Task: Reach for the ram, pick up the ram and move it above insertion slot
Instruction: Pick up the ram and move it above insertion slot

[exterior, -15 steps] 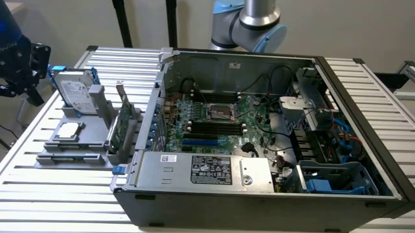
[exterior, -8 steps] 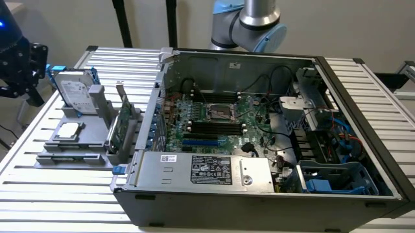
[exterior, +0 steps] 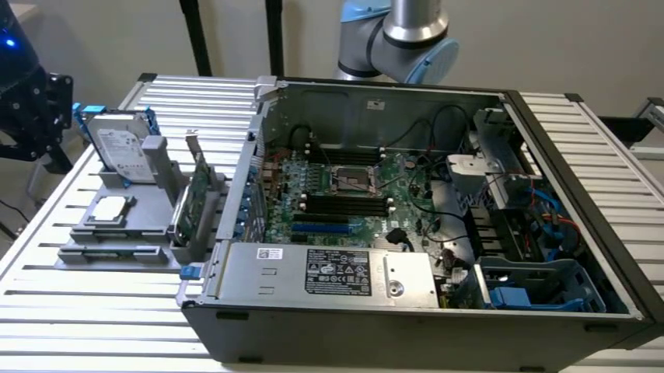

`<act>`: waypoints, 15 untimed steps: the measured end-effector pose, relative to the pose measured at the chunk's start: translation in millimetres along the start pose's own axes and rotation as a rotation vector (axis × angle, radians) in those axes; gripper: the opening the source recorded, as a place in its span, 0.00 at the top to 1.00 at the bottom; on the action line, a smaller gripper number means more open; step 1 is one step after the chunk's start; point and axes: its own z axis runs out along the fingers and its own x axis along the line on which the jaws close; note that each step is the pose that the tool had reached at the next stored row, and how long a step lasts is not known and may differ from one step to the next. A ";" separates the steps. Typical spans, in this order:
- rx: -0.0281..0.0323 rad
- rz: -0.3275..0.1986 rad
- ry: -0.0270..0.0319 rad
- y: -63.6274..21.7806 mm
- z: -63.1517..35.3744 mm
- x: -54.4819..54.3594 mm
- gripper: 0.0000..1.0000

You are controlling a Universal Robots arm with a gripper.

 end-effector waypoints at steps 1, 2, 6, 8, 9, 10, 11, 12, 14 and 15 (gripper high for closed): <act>0.0001 -0.019 0.0004 0.0 0.9 0.0 0.89; 0.0000 -0.037 0.0010 -0.1 1.8 0.0 0.89; 0.0000 -0.109 0.0037 -0.2 5.1 0.0 0.89; 0.0008 -0.145 0.0050 -0.3 6.7 0.0 0.89; 0.0018 -0.164 0.0057 -0.3 7.5 0.0 0.89; 0.0033 -0.182 0.0063 -0.3 8.3 0.0 0.89; 0.0052 -0.200 0.0069 -0.3 9.1 0.0 0.89; 0.0072 -0.218 0.0076 -0.4 9.8 0.1 0.89; 0.0143 -0.246 0.0085 -0.3 10.8 0.1 0.89; 0.0202 -0.255 0.0085 -0.2 11.4 0.0 0.89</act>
